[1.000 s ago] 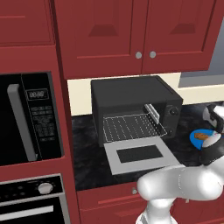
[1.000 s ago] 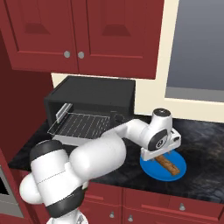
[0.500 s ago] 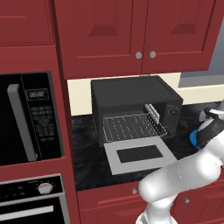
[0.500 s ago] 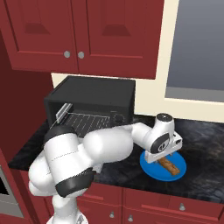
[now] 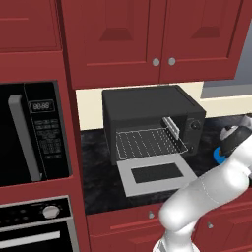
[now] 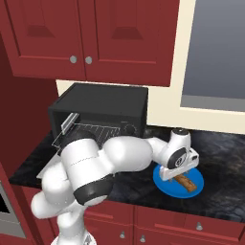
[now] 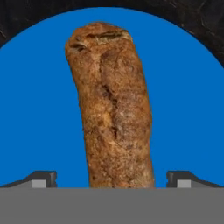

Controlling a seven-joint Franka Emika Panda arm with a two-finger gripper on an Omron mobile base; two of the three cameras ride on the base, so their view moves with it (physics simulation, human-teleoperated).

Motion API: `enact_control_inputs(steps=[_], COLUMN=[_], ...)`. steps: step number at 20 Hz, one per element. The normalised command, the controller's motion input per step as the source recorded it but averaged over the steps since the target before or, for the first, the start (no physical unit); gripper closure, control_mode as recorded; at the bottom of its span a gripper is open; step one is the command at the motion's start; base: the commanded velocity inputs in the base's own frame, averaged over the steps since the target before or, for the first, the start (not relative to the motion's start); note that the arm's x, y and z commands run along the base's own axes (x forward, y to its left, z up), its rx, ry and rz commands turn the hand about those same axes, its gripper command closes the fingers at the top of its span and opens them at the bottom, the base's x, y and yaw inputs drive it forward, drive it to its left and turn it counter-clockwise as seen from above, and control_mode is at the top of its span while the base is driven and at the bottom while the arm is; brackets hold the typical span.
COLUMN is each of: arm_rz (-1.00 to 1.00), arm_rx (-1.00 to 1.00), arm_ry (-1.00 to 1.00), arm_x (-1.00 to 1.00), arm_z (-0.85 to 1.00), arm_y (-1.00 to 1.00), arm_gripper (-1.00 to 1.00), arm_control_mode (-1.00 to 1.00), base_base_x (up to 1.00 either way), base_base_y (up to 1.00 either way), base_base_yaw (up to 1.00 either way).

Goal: Pull the toaster oven rack outwards. Pick up the baguette from the plate and place it on the toaster oven rack. Close the toaster oven door fully and set the temperature to the lowest setting.

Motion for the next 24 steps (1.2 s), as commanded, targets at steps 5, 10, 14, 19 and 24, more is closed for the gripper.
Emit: enact_control_inputs(steps=[5,10,14,19,24], arm_rz=[0.01,0.01,0.00,-0.01,0.00], arm_rx=[0.02,0.02,0.04,0.00,0.00], arm_ry=[0.06,0.02,-0.08,-0.15,-0.10], arm_x=[0.03,-0.12,-0.45,-0.68,-0.96], arm_z=[-0.24,-0.04,0.72,0.98,0.70], arm_y=[-0.01,0.03,0.23,0.37,0.82], arm_gripper=[-1.00,1.00,1.00,1.00,1.00], arm_control_mode=[-1.00,-1.00,-1.00,-1.00,-1.00], base_base_x=[0.00,0.00,0.00,0.00,0.00], base_base_y=[0.00,0.00,0.00,0.00,0.00], base_base_yaw=[0.00,0.00,0.00,0.00,0.00])
